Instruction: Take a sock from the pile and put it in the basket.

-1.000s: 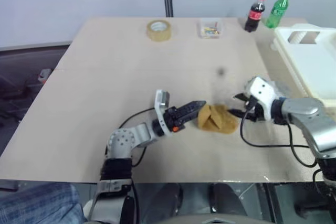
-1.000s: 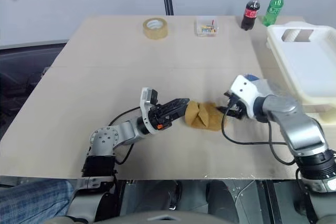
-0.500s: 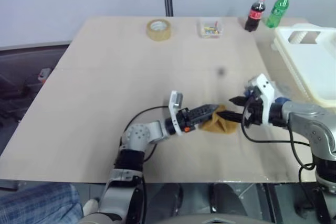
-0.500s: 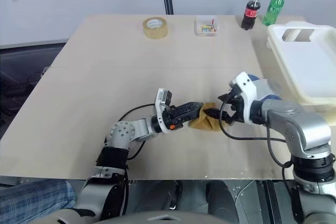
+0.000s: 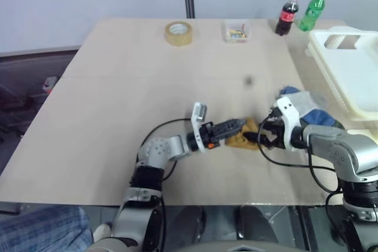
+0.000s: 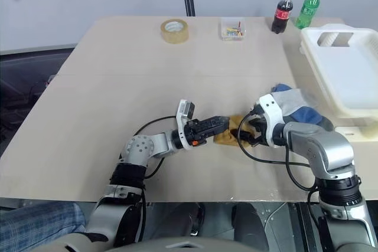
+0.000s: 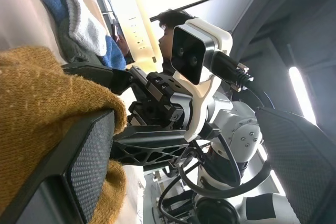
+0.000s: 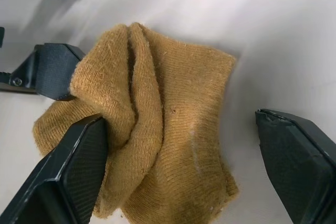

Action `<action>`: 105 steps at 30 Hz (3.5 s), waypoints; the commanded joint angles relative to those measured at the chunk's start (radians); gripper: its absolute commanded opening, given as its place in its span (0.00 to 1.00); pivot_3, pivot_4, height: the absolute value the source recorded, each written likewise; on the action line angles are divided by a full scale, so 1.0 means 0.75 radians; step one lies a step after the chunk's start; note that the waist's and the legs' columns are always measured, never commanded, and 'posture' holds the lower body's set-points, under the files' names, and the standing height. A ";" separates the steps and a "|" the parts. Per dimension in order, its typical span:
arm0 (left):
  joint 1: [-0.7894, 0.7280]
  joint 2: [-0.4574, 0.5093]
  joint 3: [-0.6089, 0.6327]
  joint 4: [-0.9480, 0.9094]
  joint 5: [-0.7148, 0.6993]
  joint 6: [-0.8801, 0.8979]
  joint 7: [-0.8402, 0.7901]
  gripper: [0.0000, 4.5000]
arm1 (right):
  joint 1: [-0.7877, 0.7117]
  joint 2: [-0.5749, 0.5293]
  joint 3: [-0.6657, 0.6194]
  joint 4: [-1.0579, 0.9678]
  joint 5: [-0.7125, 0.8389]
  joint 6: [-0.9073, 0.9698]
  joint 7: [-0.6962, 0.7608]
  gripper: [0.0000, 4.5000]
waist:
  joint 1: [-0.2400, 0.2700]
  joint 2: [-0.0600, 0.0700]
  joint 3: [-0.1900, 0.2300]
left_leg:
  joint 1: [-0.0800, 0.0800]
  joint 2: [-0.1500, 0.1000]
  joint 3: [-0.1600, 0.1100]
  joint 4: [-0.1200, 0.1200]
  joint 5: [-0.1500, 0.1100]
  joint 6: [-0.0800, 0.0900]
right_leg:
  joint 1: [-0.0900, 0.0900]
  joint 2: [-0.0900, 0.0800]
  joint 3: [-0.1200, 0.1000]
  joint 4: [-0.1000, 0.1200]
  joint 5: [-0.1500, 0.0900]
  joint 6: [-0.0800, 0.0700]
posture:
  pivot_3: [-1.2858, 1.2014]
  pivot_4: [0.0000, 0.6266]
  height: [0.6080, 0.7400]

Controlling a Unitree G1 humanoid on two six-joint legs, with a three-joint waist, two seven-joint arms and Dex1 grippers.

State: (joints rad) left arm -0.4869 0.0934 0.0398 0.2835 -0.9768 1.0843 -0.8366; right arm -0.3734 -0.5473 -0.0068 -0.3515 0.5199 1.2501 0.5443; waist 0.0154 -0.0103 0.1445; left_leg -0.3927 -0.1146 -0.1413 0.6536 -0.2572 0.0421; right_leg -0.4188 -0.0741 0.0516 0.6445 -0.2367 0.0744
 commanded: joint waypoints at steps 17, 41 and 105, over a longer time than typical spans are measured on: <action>0.111 0.083 -0.140 -0.301 0.302 -0.437 -0.181 1.00 | 0.051 -0.058 0.139 0.022 0.048 0.022 0.063 0.11 | -0.003 0.000 -0.001 | 0.001 0.000 -0.001 0.000 0.000 0.000 | 0.001 0.000 -0.001 -0.001 0.000 0.000 | 0.52 0.24 0.99; 0.247 0.442 -0.347 -0.503 0.830 -1.203 -0.384 1.00 | -0.042 -0.370 0.008 0.022 0.132 -0.063 0.335 0.01 | 0.002 0.001 0.000 | 0.001 -0.002 -0.003 -0.002 0.000 0.001 | 0.005 -0.003 -0.004 -0.004 0.000 0.000 | 0.52 0.24 0.99; 0.473 0.219 -0.052 -0.877 0.629 -1.041 0.244 1.00 | -0.392 -0.348 -0.193 0.847 -0.172 -0.951 1.072 0.82 | -0.026 0.008 0.009 | -0.009 0.005 0.015 0.008 0.000 0.001 | -0.018 0.005 0.017 0.018 0.000 0.000 | 0.52 0.24 0.99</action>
State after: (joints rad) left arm -0.1426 0.2485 -0.0244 -0.3058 -0.5056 0.2890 -0.6853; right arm -0.6833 -0.8109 -0.1172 0.4050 0.3346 0.5161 1.3793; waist -0.0041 -0.0045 0.1515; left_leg -0.3995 -0.1106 -0.1299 0.6596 -0.2576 0.0427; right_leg -0.4327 -0.0705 0.0645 0.6587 -0.2369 0.0742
